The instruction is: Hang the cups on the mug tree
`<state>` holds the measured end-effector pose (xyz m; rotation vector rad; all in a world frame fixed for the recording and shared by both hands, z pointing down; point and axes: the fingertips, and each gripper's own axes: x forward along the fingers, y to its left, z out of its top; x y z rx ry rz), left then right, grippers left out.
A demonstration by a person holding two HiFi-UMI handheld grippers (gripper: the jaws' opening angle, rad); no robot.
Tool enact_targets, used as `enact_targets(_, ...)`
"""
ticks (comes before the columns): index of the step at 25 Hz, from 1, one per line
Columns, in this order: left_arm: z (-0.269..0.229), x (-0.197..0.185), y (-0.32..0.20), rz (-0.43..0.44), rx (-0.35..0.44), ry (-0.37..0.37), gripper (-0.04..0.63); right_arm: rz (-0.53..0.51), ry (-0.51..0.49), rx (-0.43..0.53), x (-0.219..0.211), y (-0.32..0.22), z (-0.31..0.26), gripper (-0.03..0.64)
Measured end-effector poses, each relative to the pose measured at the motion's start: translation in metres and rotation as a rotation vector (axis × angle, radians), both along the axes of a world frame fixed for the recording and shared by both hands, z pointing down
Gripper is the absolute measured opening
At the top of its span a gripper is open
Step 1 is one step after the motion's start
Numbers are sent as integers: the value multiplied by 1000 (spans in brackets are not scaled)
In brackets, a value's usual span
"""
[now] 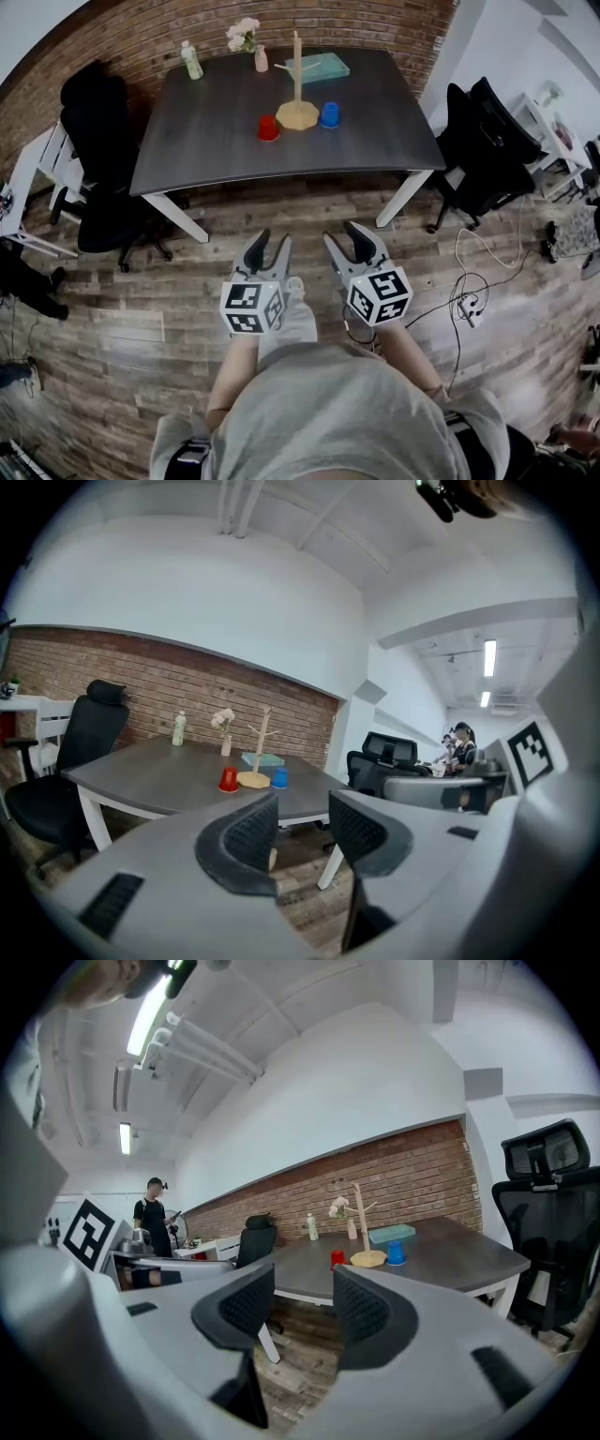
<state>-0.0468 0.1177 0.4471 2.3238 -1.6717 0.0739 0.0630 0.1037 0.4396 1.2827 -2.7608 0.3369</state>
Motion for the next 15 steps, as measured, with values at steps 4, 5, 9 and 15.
enact_targets(4,-5,-16,-42,-10,2,-11,161,4,3,6,-11,-46,-8,208)
enact_targets(5,-7,-20,-53,-12,1,-12,161,4,6,8,-14,-58,-11,214)
enact_targets(9,-12,-36,-96,-9,-5,-3,161,16,5,16,-26,-101,-21,227)
enact_targets(15,-16,-53,-160,4,-5,-9,161,28,6,19,-42,-159,-26,235)
